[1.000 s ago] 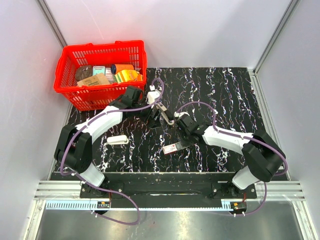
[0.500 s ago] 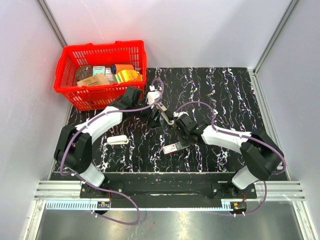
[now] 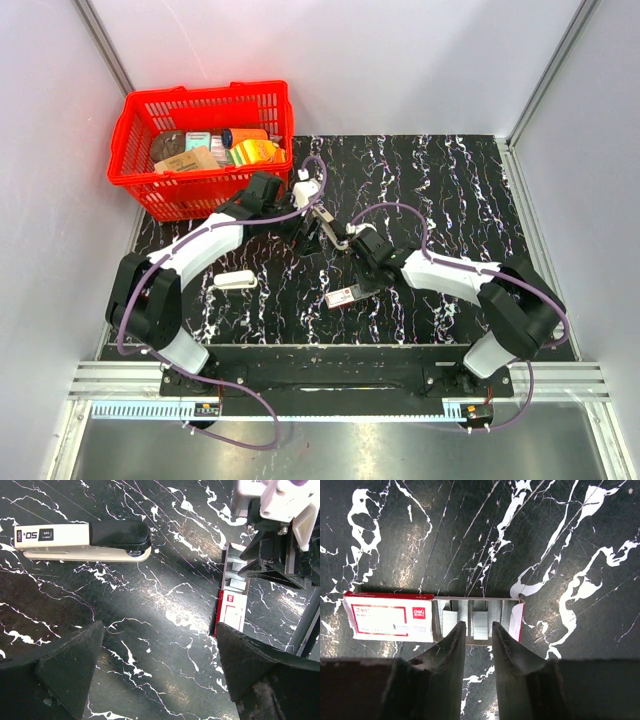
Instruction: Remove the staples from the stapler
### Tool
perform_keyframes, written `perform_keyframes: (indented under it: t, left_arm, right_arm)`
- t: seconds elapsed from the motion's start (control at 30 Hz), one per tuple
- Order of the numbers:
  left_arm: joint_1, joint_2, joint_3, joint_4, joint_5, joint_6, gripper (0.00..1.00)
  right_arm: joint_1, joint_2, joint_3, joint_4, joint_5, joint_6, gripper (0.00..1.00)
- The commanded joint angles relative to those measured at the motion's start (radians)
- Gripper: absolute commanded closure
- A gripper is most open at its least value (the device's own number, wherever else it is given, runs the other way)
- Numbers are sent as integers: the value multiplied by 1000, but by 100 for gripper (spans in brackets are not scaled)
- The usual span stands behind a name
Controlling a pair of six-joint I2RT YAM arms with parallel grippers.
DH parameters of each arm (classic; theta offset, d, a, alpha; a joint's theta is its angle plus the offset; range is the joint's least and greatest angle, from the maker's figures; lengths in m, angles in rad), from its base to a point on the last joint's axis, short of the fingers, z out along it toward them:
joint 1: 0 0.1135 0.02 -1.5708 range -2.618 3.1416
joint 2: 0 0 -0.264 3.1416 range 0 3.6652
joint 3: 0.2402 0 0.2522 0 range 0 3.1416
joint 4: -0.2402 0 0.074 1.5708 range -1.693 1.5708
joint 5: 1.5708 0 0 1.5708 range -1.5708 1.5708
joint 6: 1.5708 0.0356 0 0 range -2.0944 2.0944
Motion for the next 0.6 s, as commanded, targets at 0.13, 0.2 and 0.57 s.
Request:
perform_keyframes:
  t: [0.13, 0.2, 0.57]
  left_arm:
    - [6, -33, 0, 5, 36, 52, 1]
    - [3, -23, -5, -8, 47, 80, 1]
    - [-100, 36, -63, -99, 32, 328, 1]
  right_arm:
    - [-19, -139, 67, -15, 7, 39, 71]
    - [-78, -169, 49, -15, -12, 77, 74]
    - [-272, -136, -91, 56, -246, 247, 68]
